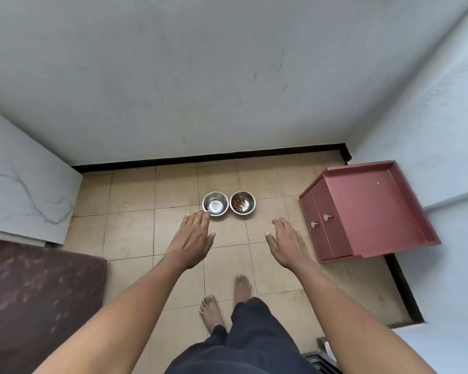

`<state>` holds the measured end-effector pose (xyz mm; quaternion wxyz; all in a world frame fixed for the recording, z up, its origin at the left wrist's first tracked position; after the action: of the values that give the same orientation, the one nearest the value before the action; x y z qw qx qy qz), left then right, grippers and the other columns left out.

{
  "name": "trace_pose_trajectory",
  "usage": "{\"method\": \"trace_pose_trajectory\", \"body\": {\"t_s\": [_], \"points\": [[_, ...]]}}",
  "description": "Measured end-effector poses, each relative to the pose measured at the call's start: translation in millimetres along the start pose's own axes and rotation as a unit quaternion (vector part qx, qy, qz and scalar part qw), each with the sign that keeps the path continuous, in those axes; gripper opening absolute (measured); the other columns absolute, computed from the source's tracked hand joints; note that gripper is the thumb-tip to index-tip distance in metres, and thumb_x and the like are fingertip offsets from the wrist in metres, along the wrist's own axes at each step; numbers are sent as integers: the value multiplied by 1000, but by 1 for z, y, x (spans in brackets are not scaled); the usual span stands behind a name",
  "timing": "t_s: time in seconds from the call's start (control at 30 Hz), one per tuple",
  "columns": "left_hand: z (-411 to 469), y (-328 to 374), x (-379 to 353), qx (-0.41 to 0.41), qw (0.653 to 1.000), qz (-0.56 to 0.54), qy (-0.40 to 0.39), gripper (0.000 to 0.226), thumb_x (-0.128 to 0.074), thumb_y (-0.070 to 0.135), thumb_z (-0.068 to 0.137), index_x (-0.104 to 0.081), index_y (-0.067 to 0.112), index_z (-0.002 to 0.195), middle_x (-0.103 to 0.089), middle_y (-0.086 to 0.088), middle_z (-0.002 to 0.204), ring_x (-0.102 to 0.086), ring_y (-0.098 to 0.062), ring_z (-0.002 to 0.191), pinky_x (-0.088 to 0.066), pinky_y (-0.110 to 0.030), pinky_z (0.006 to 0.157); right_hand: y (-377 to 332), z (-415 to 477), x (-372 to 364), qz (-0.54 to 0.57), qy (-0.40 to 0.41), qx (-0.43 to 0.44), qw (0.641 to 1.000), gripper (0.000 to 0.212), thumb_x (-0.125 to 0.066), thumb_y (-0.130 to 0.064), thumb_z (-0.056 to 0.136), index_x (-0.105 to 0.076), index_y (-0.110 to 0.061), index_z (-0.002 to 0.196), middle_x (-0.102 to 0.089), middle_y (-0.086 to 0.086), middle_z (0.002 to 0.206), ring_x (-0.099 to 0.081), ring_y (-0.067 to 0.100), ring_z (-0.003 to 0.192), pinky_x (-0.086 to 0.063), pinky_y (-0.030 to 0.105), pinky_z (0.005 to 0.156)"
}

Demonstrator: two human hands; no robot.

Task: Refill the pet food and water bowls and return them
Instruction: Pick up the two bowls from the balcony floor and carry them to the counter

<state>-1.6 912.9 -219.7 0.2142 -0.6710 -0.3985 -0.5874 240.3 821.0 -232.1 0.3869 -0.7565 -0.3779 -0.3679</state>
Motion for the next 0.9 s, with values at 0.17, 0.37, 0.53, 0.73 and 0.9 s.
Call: {"method": "trace_pose_trajectory", "body": {"t_s": [0.17,0.37,0.53,0.73,0.9], "points": [[61,-23,-17,6,1000,3,-30,64,-35,42,100,-34,1,150,-47,-19,147,-45,-35,134,-35,-46,115,11,62,-10,-3,-40,-13,999,54,-42,-37,109,-38,-9,155,-36,15,162,-44,33,146,-35,47,118],[169,-57,-89,41,997,-30,-63,61,-39,37,101,-34,-1,149,-47,-22,146,-46,-36,133,-36,-48,114,42,199,-79,21,-102,-39,994,54,-49,-33,106,-42,-6,152,-42,16,158,-51,37,138,-41,47,114],[270,-97,-218,77,989,-74,-105,61,-42,34,102,-33,-3,149,-46,-24,148,-45,-37,136,-36,-47,114,72,339,-178,45,-154,-58,985,53,-50,-29,106,-42,-4,152,-42,18,158,-51,38,137,-41,47,112],[363,-144,-376,136,974,-115,-139,62,-45,31,100,-30,-2,151,-46,-23,147,-47,-37,132,-38,-46,112,130,457,-290,65,-166,-103,979,52,-58,-24,101,-46,0,145,-52,23,145,-55,41,130,-47,48,107],[401,-192,-478,322,919,-199,-110,65,-57,18,94,-30,-10,145,-51,-29,135,-51,-43,123,-42,-48,104,196,521,-367,156,-153,-254,942,67,-62,-23,101,-32,5,154,-46,26,153,-45,42,142,-39,46,114]]}}
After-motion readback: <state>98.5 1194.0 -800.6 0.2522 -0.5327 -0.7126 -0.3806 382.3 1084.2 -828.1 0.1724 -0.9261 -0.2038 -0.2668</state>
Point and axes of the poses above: each hand's wrist, its own z-axis towards the middle knuckle, its own x-axis out of the back of the hand, y = z × x, the point moved 7 cm from there along z, towards the middle knuckle
